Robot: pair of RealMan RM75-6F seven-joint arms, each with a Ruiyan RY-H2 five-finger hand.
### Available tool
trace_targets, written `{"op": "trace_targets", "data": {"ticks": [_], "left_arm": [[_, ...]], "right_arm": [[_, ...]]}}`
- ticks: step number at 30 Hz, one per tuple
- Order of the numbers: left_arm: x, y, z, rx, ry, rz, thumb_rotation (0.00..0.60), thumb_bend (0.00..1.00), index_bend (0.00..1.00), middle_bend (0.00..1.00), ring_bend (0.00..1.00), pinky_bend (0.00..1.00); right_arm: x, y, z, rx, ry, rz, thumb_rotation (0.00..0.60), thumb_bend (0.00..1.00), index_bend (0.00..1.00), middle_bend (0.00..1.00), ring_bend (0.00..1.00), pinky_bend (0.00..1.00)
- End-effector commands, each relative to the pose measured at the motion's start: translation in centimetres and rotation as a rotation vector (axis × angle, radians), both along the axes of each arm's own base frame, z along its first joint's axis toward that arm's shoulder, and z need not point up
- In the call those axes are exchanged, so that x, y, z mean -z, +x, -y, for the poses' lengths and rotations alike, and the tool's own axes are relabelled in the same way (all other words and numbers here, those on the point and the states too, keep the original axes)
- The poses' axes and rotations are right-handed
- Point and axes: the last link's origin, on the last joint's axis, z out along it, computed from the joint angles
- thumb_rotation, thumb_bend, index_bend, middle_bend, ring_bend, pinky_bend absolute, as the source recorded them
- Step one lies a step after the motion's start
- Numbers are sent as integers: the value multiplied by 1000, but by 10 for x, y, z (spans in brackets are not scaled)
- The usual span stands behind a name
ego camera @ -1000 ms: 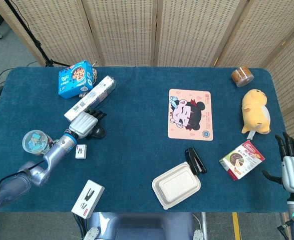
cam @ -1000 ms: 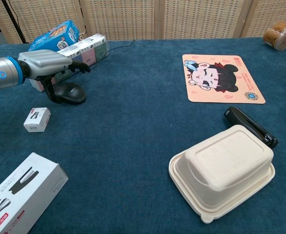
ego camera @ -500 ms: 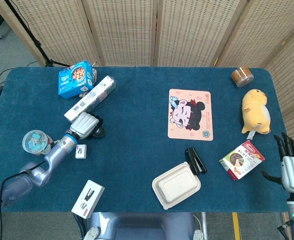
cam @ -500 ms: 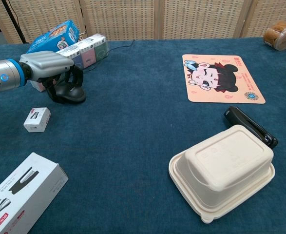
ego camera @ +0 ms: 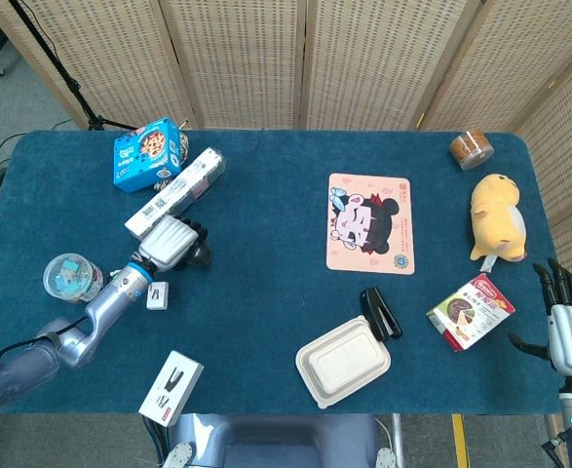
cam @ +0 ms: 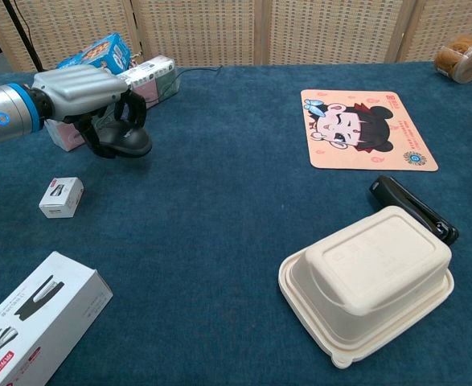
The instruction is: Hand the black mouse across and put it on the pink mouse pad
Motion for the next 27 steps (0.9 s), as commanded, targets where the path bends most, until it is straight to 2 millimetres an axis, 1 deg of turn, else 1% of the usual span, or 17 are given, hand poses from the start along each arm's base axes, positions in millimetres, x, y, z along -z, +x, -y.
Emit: {"op": "trace_targets", "data": {"ticks": [1, 2, 6, 8, 10, 11, 12, 14, 17, 21, 27], "left_arm": [[0, 35, 9, 159, 2, 7, 600, 275, 506, 496, 458, 494], [2, 47, 13, 207, 0, 7, 600, 274, 506, 496, 458, 494], [11, 79, 24, 343, 2, -11, 600, 268, 506, 496, 458, 494], [17, 92, 29, 425, 14, -36, 600, 265, 506, 496, 455, 494], [23, 102, 34, 476, 13, -50, 600, 263, 506, 496, 453, 494], [31, 110, 39, 510, -2, -55, 600, 262, 506, 496, 452, 494], [45, 124, 49, 572, -30, -69, 600, 261, 506, 497, 452, 494], [60, 135, 55, 594, -53, -72, 600, 261, 506, 496, 451, 494], [77, 143, 61, 610, -79, -80, 600, 260, 506, 496, 449, 494], [93, 150, 65, 628, -93, -81, 600, 259, 506, 497, 449, 494], [108, 157, 62, 634, -90, -85, 600, 256, 505, 496, 447, 494]], "right_arm": [[-1, 0, 0, 1, -2, 2, 600, 0, 0, 0, 0, 0], [-1, 0, 0, 1, -2, 4, 600, 0, 0, 0, 0, 0], [-2, 0, 0, -1, -4, 8, 600, 0, 0, 0, 0, 0], [-3, 0, 0, 0, -5, 11, 600, 0, 0, 0, 0, 0], [-3, 0, 0, 1, -5, 13, 600, 0, 0, 0, 0, 0], [-3, -1, 0, 2, -5, 16, 600, 0, 0, 0, 0, 0], [-4, -1, 0, 4, -7, 21, 600, 0, 0, 0, 0, 0], [-5, -2, 0, 4, -5, 26, 600, 0, 0, 0, 0, 0], [-6, -2, -1, 3, -4, 31, 600, 0, 0, 0, 0, 0], [-7, -2, -1, 3, -7, 37, 600, 0, 0, 0, 0, 0], [-9, -3, -1, 6, -13, 44, 600, 0, 0, 0, 0, 0]]}}
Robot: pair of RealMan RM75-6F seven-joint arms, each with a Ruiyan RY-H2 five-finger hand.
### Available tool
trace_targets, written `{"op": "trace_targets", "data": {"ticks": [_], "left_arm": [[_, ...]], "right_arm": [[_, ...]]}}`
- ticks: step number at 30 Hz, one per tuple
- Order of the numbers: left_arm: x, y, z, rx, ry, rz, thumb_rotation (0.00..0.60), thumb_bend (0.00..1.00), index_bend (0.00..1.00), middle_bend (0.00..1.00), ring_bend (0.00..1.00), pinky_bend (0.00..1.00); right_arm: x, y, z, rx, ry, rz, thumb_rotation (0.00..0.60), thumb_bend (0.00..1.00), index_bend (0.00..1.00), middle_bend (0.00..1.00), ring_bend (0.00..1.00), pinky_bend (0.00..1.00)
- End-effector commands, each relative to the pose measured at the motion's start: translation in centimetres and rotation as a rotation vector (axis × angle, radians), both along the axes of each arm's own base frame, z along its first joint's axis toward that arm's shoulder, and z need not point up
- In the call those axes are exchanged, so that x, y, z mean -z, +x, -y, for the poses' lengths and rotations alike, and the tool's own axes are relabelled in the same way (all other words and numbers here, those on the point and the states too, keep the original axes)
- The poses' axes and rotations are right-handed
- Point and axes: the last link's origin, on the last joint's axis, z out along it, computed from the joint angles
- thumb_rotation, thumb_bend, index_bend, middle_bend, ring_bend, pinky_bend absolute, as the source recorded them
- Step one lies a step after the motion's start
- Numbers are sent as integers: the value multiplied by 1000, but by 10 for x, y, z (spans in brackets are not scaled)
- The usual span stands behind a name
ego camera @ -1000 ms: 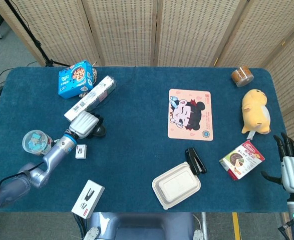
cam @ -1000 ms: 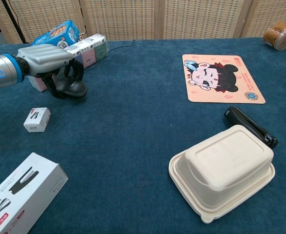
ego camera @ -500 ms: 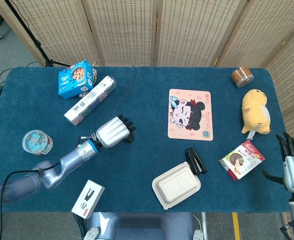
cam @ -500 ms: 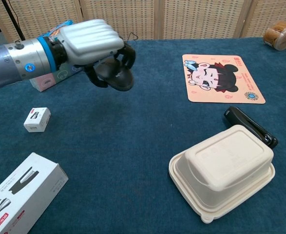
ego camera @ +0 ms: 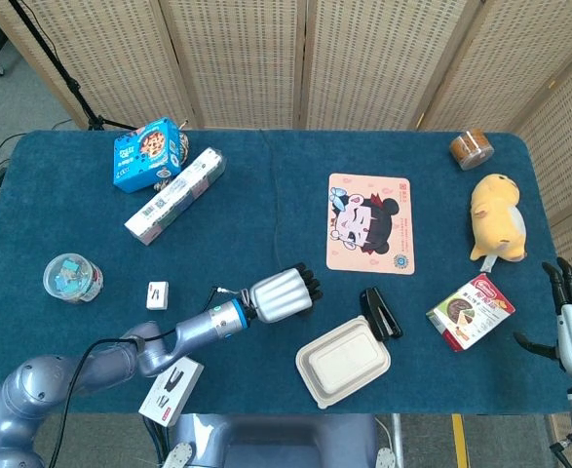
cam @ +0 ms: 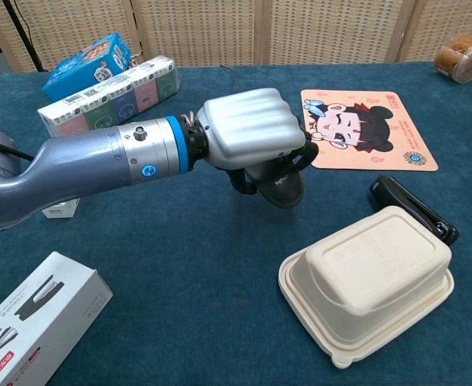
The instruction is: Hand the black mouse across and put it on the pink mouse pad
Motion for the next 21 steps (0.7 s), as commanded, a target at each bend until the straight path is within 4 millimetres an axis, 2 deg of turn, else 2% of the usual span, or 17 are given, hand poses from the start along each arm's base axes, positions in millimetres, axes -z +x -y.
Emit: {"op": "trace_targets", "data": {"ticks": [1, 2, 4, 6, 8, 9, 11, 13, 16, 19, 21], "left_arm": [[8, 5, -1, 7, 1, -4, 600, 256, 498, 494, 442, 494], [10, 6, -2, 4, 9, -7, 600, 252, 475, 475, 426, 494], [13, 6, -4, -14, 15, -8, 600, 237, 365, 367, 353, 488], [14, 7, -3, -28, 7, -1, 600, 212, 131, 140, 204, 437], [15, 8, -2, -39, -2, 9, 600, 192, 13, 21, 80, 377], [13, 8, -2, -51, -7, 16, 600, 175, 0, 0, 31, 353], [10, 8, -1, -70, -21, 32, 600, 145, 0, 0, 0, 330], [5, 7, -1, -85, -33, 49, 600, 125, 0, 0, 0, 316], [-12, 1, -1, -121, -39, 99, 600, 114, 0, 0, 0, 300], [-39, -11, -1, -193, -51, 158, 600, 112, 0, 0, 0, 256], [-76, -37, -4, -315, -45, 188, 600, 105, 0, 0, 0, 191]], "right_arm": [[0, -1, 0, 2, 0, 1, 600, 0, 0, 0, 0, 0], [0, -1, 0, 3, 2, 3, 600, 0, 0, 0, 0, 0], [0, -1, 0, 5, 3, 7, 600, 0, 0, 0, 0, 0], [-1, -1, 0, 6, 2, 7, 600, 0, 0, 0, 0, 0], [-2, -1, 1, 6, -2, 6, 600, 0, 0, 0, 0, 0], [-2, -1, 0, 6, -6, 7, 600, 0, 0, 0, 0, 0], [-2, -1, 0, 6, -5, 6, 600, 0, 0, 0, 0, 0], [-2, -1, -1, 5, -3, 6, 600, 0, 0, 0, 0, 0], [-1, -1, -1, 4, 1, 6, 600, 0, 0, 0, 0, 0], [0, 1, -2, 1, 3, 3, 600, 0, 0, 0, 0, 0], [3, 1, -3, 1, 13, -22, 600, 0, 0, 0, 0, 0]]}}
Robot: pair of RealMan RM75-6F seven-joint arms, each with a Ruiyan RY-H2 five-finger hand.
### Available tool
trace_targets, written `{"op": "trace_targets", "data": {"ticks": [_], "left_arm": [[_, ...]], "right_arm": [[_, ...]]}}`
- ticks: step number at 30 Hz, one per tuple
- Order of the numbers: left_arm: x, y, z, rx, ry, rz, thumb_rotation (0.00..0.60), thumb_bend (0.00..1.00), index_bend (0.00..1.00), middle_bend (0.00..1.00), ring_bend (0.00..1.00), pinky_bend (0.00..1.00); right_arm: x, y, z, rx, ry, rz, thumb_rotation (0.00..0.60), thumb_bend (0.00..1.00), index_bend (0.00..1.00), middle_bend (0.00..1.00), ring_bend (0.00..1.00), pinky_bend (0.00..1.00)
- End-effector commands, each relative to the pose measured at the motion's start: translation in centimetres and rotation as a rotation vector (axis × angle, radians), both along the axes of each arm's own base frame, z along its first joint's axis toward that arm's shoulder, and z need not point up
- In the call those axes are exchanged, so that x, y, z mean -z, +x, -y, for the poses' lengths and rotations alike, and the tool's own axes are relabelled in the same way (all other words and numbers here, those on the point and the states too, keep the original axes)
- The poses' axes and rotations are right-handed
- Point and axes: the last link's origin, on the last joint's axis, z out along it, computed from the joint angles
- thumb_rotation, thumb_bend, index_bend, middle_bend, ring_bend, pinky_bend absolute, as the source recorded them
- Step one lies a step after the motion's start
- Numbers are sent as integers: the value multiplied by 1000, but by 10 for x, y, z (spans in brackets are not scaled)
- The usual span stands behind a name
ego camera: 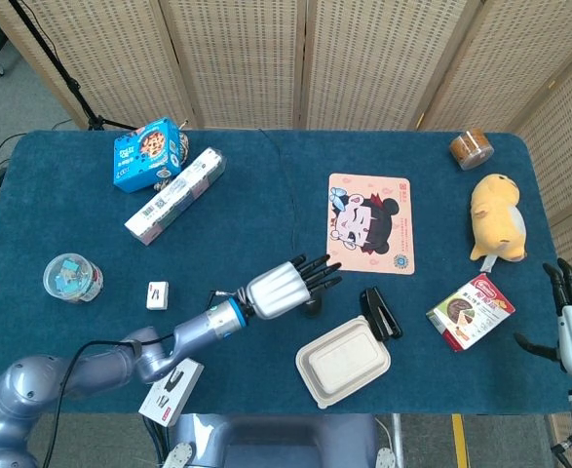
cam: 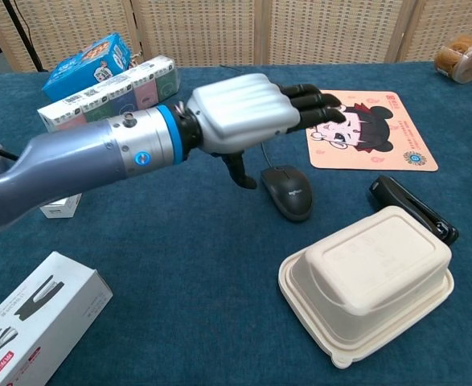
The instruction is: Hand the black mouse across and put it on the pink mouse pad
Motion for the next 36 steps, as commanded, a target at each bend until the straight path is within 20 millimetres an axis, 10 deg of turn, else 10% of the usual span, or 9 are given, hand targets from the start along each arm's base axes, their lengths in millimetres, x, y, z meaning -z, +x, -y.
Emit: {"op": "trace_targets", "data": {"ticks": [1, 16, 24, 36], "left_arm": [[-65, -40, -5, -195, 3, 56, 600, 102, 0, 0, 0, 167], [-221, -173, 39, -645, 97, 212, 600, 65, 0, 0, 0, 0], [-256, -221, 91, -913, 185, 315, 600, 64, 0, 0, 0, 0], [-286, -238, 128, -990, 284, 384, 600, 65, 0, 0, 0, 0]], "right_arm": [[3, 0, 0, 1, 10, -28, 600, 0, 0, 0, 0, 0], [29, 44, 22, -16, 100, -67, 600, 0, 0, 0, 0, 0], [54, 93, 40, -71, 212, 58, 600, 0, 0, 0, 0, 0], [115, 160, 82, -150, 381, 108, 600, 0, 0, 0, 0, 0]]}}
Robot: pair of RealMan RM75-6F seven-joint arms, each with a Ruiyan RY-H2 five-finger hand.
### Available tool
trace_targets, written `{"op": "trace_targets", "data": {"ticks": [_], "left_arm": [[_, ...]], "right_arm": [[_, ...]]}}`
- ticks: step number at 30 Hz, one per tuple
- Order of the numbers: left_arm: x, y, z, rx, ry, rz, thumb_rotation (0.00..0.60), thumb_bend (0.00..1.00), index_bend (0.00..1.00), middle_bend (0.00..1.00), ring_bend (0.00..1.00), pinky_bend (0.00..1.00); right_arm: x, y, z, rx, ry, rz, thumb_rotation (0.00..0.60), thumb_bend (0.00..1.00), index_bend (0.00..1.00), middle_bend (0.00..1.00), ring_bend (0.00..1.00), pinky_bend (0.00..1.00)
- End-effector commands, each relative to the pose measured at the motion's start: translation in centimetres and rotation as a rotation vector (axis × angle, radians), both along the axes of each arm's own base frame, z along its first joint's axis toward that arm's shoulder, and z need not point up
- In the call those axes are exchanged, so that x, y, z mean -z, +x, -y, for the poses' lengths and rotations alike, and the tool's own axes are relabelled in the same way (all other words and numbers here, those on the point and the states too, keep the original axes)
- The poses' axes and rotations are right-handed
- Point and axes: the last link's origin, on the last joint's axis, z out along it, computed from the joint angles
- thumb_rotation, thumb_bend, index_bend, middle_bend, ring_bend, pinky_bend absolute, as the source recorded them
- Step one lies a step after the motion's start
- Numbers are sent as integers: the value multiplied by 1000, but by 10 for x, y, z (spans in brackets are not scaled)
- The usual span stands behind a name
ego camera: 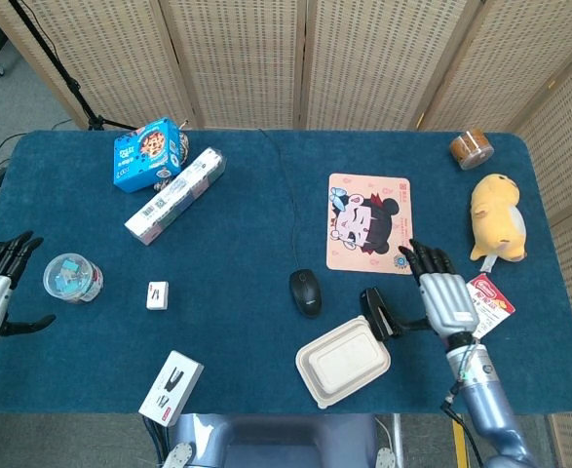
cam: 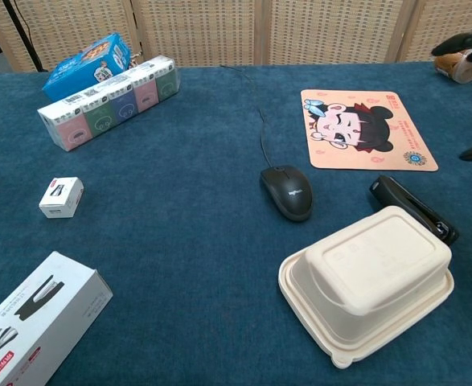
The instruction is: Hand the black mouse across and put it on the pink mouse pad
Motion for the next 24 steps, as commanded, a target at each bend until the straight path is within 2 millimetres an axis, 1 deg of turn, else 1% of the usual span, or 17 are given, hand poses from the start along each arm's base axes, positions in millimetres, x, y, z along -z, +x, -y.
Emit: {"op": "trace_targets", "data": {"ticks": [1, 2, 3, 5, 9, 11, 12, 16, 20, 24], "left_arm": [[-1, 0, 3, -11, 12, 8, 600, 65, 0, 0, 0, 0], [-2, 0, 3, -10, 10, 14, 600, 65, 0, 0, 0, 0], [-2, -1, 3, -9, 7, 19, 600, 65, 0, 0, 0, 0], [-4, -1, 3, -10, 7, 28, 600, 65, 0, 0, 0, 0], [-7, -3, 3, -10, 12, 43, 600, 65, 0, 0, 0, 0], [-9, -5, 3, -20, 12, 54, 600, 65, 0, 0, 0, 0], [-10, -6, 2, -22, 12, 56, 600, 65, 0, 0, 0, 0], [-11, -7, 2, -26, 8, 62, 600, 65, 0, 0, 0, 0], [-10, -7, -1, -32, -7, 66, 600, 65, 0, 0, 0, 0], [-8, -7, -2, -36, -15, 63, 600, 65, 0, 0, 0, 0]], "right_arm": [[27, 24, 13, -16, 66, 21, 600, 0, 0, 0, 0, 0], [33, 29, 16, -17, 79, 26, 600, 0, 0, 0, 0, 0], [45, 38, 22, -20, 101, 42, 600, 0, 0, 0, 0, 0], [60, 50, 28, -22, 116, 56, 600, 0, 0, 0, 0, 0], [80, 70, 37, -46, 123, 57, 600, 0, 0, 0, 0, 0], [95, 84, 41, -68, 131, 64, 600, 0, 0, 0, 0, 0], [100, 88, 42, -76, 131, 61, 600, 0, 0, 0, 0, 0], [120, 100, 47, -91, 127, 49, 600, 0, 0, 0, 0, 0], [138, 107, 49, -92, 128, 46, 600, 0, 0, 0, 0, 0], [152, 110, 51, -96, 123, 33, 600, 0, 0, 0, 0, 0]]}}
